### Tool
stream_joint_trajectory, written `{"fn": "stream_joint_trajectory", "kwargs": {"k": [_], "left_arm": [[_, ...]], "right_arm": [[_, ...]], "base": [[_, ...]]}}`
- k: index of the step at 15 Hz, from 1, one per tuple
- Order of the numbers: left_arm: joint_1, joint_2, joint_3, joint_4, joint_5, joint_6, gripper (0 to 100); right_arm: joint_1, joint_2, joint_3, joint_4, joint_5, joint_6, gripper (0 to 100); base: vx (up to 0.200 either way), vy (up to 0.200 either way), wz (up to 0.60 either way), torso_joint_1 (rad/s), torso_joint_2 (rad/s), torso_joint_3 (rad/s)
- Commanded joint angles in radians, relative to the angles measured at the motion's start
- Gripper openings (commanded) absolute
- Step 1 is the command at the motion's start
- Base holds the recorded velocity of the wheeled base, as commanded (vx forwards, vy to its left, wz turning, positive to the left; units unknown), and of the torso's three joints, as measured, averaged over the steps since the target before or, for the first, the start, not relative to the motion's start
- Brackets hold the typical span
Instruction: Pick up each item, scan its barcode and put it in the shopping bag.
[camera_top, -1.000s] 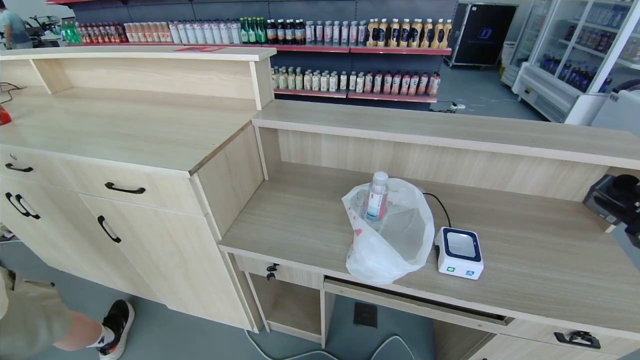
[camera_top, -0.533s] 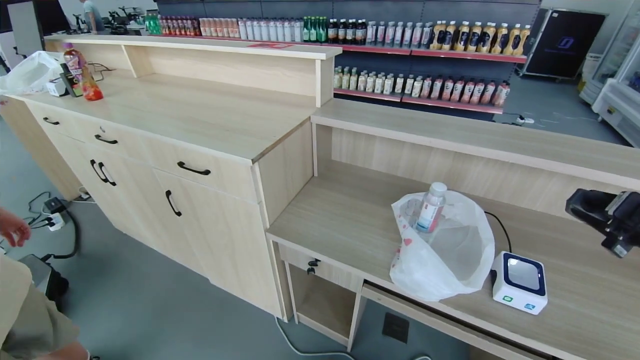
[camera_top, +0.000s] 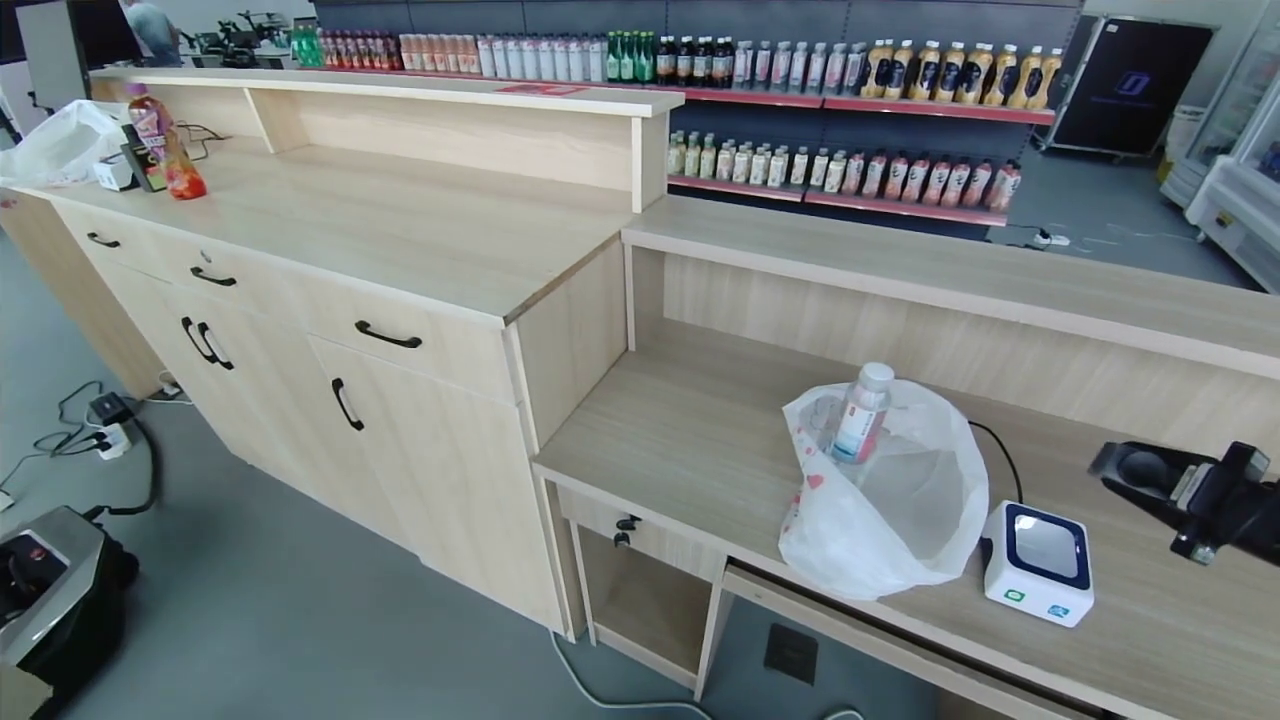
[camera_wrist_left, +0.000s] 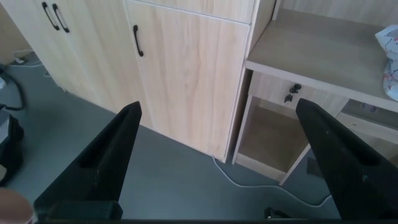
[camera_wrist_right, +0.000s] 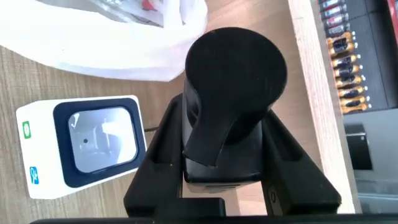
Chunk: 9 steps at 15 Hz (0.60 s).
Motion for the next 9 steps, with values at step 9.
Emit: {"fn": "stream_joint_trajectory", "kwargs": {"k": [9], "left_arm": [[0.0,0.0,0.0,0.0,0.0,0.0,100]], "right_arm": [[0.053,0.246,-0.064,-0.169,0.082,-0.081,0]], "base": [[0.0,0.0,0.0,0.0,0.0,0.0]]}}
